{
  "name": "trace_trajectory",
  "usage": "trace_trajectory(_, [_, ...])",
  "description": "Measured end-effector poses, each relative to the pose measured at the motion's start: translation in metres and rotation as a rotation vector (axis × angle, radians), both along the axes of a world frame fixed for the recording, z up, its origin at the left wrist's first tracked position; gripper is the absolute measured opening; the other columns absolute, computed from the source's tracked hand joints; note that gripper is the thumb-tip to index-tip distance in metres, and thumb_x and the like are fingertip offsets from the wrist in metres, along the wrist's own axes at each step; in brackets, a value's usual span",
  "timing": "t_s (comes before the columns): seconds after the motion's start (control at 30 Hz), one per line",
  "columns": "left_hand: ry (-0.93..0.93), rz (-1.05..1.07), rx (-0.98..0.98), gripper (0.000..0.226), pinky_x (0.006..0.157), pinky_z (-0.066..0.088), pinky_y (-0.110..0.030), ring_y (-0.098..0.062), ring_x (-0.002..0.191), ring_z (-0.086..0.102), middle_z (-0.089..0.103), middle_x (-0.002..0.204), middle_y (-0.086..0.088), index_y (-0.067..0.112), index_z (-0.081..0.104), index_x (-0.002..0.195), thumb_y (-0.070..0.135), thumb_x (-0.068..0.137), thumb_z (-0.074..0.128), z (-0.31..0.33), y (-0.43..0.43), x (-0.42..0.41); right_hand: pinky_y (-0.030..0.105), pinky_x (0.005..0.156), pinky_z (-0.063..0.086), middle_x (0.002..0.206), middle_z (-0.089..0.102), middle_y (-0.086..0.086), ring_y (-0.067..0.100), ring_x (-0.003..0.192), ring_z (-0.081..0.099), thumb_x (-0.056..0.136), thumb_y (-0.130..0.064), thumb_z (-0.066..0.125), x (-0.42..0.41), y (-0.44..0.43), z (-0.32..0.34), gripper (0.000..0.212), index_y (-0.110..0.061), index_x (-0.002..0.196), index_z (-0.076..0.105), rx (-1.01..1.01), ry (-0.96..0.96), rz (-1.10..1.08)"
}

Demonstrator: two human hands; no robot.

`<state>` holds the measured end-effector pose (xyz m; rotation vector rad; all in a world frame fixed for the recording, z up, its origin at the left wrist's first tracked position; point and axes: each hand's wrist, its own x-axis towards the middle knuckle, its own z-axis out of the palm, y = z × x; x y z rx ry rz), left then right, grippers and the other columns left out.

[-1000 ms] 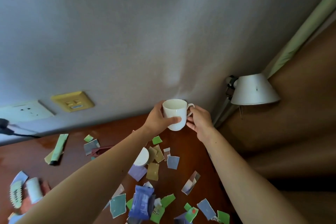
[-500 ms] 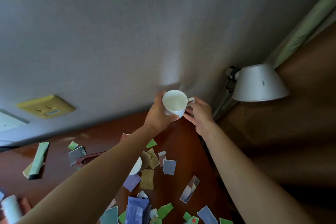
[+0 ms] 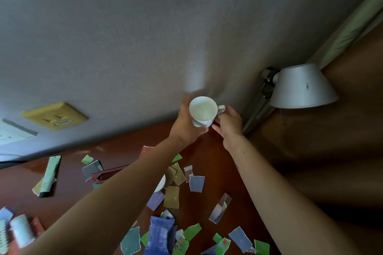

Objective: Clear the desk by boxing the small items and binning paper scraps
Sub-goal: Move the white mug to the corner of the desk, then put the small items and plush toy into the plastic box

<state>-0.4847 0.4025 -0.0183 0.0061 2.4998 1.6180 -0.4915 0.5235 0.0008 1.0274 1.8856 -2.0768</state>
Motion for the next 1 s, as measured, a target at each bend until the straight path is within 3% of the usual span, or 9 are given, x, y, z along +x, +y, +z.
trace_trajectory(0.17, [-0.127,0.031,-0.038,0.087,0.105,0.039,-0.036,-0.021,0.13,0.044,0.045,0.142,-0.005,0.018,0.021,0.148,0.01,0.079,0.075,0.01,-0.017,0.016,0.031,0.078,0.052,0.13,0.055,0.008,0.021,0.104,0.057,0.094,-0.003,0.046,0.024,-0.007,0.003,0.047,-0.017,0.139,0.044,0.066,-0.041,-0.07])
trace_trajectory(0.23, [-0.134,0.052,-0.079,0.071,0.103,0.042,-0.034,-0.021,0.126,0.048,0.048,0.138,-0.006,0.017,0.032,0.143,0.01,0.084,0.07,0.015,-0.026,0.028,0.033,0.079,0.054,0.127,0.056,0.014,0.021,0.094,0.06,0.094,-0.001,0.045,0.04,-0.013,0.009,0.045,-0.013,0.137,0.045,0.078,-0.042,-0.078])
trace_trajectory(0.3, [-0.147,0.083,-0.078,0.063,0.101,0.045,-0.033,-0.02,0.119,0.053,0.053,0.131,-0.005,0.015,0.038,0.14,0.009,0.085,0.068,0.02,-0.035,0.042,0.041,0.09,0.055,0.117,0.059,0.018,0.027,0.101,0.062,0.094,-0.001,0.044,0.059,-0.023,0.019,0.04,-0.01,0.133,0.049,0.027,-0.05,-0.066])
trace_trajectory(0.37, [-0.164,0.114,-0.074,0.058,0.1,0.046,-0.033,-0.02,0.115,0.056,0.057,0.125,-0.005,0.013,0.041,0.138,0.006,0.086,0.067,0.024,-0.047,0.058,0.044,0.095,0.052,0.106,0.061,0.01,0.027,0.102,0.062,0.095,-0.001,0.045,0.075,-0.034,0.026,0.036,-0.009,0.129,0.051,-0.033,-0.056,-0.036])
trace_trajectory(0.43, [-0.172,0.132,-0.085,0.055,0.098,0.048,-0.032,-0.018,0.11,0.057,0.058,0.122,-0.005,0.012,0.044,0.136,0.004,0.086,0.065,0.029,-0.059,0.073,0.037,0.088,0.054,0.098,0.06,0.004,0.02,0.093,0.06,0.095,-0.003,0.046,0.087,-0.046,0.026,0.035,-0.011,0.128,0.053,-0.045,-0.064,0.011])
trace_trajectory(0.7, [-0.182,0.18,-0.144,0.044,0.09,0.049,-0.027,-0.016,0.104,0.06,0.061,0.111,0.001,0.014,0.054,0.127,0.0,0.086,0.059,0.04,-0.11,0.125,0.027,0.074,0.05,0.106,0.06,0.008,0.019,0.095,0.058,0.095,-0.004,0.047,0.128,-0.091,0.032,0.026,-0.013,0.117,0.057,-0.042,-0.064,0.212])
trace_trajectory(0.77, [-0.187,0.196,-0.166,0.04,0.091,0.051,-0.03,-0.016,0.103,0.062,0.063,0.112,0.001,0.015,0.056,0.124,0.006,0.086,0.062,0.038,-0.121,0.136,0.027,0.075,0.05,0.11,0.062,0.007,0.02,0.097,0.059,0.092,-0.005,0.05,0.136,-0.102,0.024,0.027,-0.013,0.116,0.058,0.044,-0.034,0.301])
trace_trajectory(0.87, [-0.201,0.203,-0.193,0.038,0.095,0.052,-0.039,-0.018,0.106,0.062,0.066,0.117,-0.003,0.016,0.058,0.12,0.009,0.083,0.064,0.03,-0.135,0.147,0.035,0.089,0.051,0.12,0.063,0.004,0.021,0.11,0.058,0.088,-0.012,0.058,0.148,-0.116,0.009,0.032,-0.019,0.118,0.06,0.259,0.032,0.525])
trace_trajectory(1.0, [-0.202,0.174,-0.327,0.043,0.098,0.048,-0.039,-0.021,0.114,0.059,0.061,0.126,-0.003,0.018,0.059,0.124,0.01,0.082,0.062,0.026,-0.147,0.154,0.037,0.097,0.045,0.129,0.057,-0.002,0.021,0.12,0.048,0.084,-0.021,0.064,0.155,-0.127,-0.003,0.042,-0.027,0.125,0.058,0.61,0.131,0.779])
